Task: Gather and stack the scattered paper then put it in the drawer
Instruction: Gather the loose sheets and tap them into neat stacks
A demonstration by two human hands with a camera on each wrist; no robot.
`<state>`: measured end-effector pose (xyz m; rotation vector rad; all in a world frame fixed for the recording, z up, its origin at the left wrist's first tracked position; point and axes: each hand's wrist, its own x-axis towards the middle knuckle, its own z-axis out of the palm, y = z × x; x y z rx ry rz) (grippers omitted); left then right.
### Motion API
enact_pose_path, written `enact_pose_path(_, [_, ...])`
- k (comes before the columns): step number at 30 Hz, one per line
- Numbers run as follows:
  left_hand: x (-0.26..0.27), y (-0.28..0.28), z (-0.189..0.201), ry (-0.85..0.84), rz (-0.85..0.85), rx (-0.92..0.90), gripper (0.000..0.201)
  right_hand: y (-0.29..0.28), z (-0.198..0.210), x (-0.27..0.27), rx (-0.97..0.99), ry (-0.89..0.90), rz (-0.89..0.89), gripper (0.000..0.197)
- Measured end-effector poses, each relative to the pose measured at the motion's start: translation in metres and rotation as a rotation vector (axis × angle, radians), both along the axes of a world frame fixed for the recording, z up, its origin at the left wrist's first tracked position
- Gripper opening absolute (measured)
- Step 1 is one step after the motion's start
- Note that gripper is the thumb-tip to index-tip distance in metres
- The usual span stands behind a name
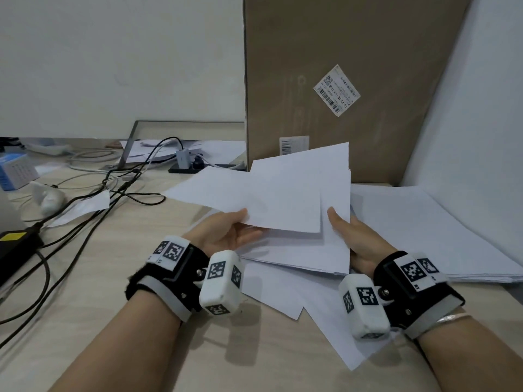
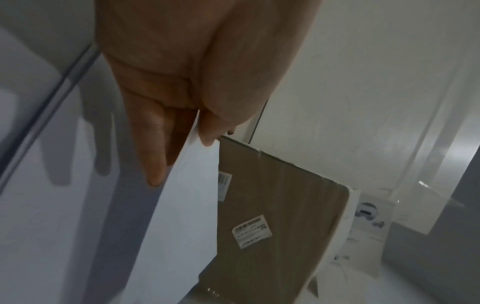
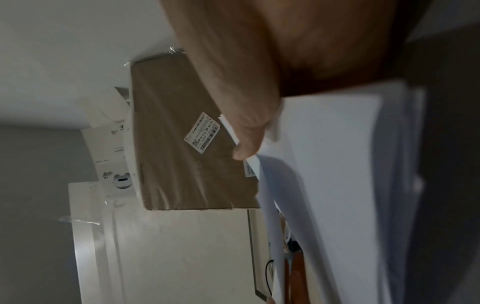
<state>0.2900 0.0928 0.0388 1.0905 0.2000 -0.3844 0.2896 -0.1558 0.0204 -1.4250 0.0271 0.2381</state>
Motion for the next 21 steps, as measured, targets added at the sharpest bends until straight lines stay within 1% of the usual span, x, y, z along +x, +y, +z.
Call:
enact_pose_path(3, [-0.007, -0.012, -0.002, 0.062, -0.160, 0.069, 0.028, 0.001, -0.002, 0.000, 0.006, -0.007, 0.047, 0.036])
enact_pose_path(5, [-0.010, -0.016, -0.001, 0.060, -0.248, 0.130, 0.029, 0.000, -0.004, 0.000, 0.005, -0.014, 0.082, 0.034])
enact_pose_path(6, [-0.010, -0.016, -0.001, 0.053, -0.265, 0.146, 0.029, 0.000, -0.005, 0.000, -0.003, -0.022, 0.085, 0.032])
enact_pose_path(7, [-0.007, -0.013, -0.002, 0.043, -0.239, 0.158, 0.028, -0.001, -0.006, 0.001, -0.008, -0.034, 0.067, 0.031])
enact_pose_path(8, [-0.004, -0.010, -0.003, 0.042, -0.167, 0.154, 0.027, -0.001, -0.006, 0.002, -0.008, -0.052, 0.035, 0.032])
enact_pose_path(9, [0.001, -0.002, -0.005, 0.040, -0.047, 0.150, 0.027, -0.003, -0.006, 0.002, -0.006, -0.073, -0.002, 0.033])
enact_pose_path(11, [0.008, 0.018, -0.009, 0.015, 0.259, 0.179, 0.031, -0.006, -0.005, 0.004, -0.003, -0.109, -0.067, 0.037])
enact_pose_path(12, [0.011, 0.030, -0.010, -0.009, 0.404, 0.223, 0.046, -0.007, -0.004, 0.004, 0.003, -0.123, -0.098, 0.037])
enact_pose_path(13, [0.013, 0.043, -0.011, -0.033, 0.521, 0.279, 0.067, -0.009, -0.001, 0.004, 0.012, -0.134, -0.123, 0.035])
enact_pose_path(14, [0.014, 0.053, -0.010, -0.060, 0.598, 0.321, 0.085, -0.010, 0.001, 0.003, 0.025, -0.145, -0.140, 0.031])
enact_pose_path(15, [0.012, 0.060, -0.006, -0.102, 0.630, 0.363, 0.094, -0.011, 0.004, 0.003, 0.044, -0.153, -0.146, 0.027])
enact_pose_path(16, [0.010, 0.064, -0.003, -0.158, 0.620, 0.414, 0.094, -0.013, 0.006, 0.002, 0.064, -0.160, -0.148, 0.025])
enact_pose_path(17, [0.009, 0.065, 0.000, -0.221, 0.566, 0.462, 0.090, -0.014, 0.009, 0.000, 0.081, -0.168, -0.142, 0.024])
enact_pose_path(18, [0.008, 0.064, 0.002, -0.278, 0.481, 0.480, 0.080, -0.015, 0.011, -0.001, 0.089, -0.178, -0.135, 0.025])
enact_pose_path(20, [0.005, 0.062, 0.005, -0.356, 0.283, 0.465, 0.054, -0.017, 0.013, -0.002, 0.102, -0.193, -0.130, 0.027])
enact_pose_path(21, [0.004, 0.060, 0.006, -0.390, 0.227, 0.453, 0.044, -0.018, 0.014, -0.002, 0.117, -0.190, -0.133, 0.028])
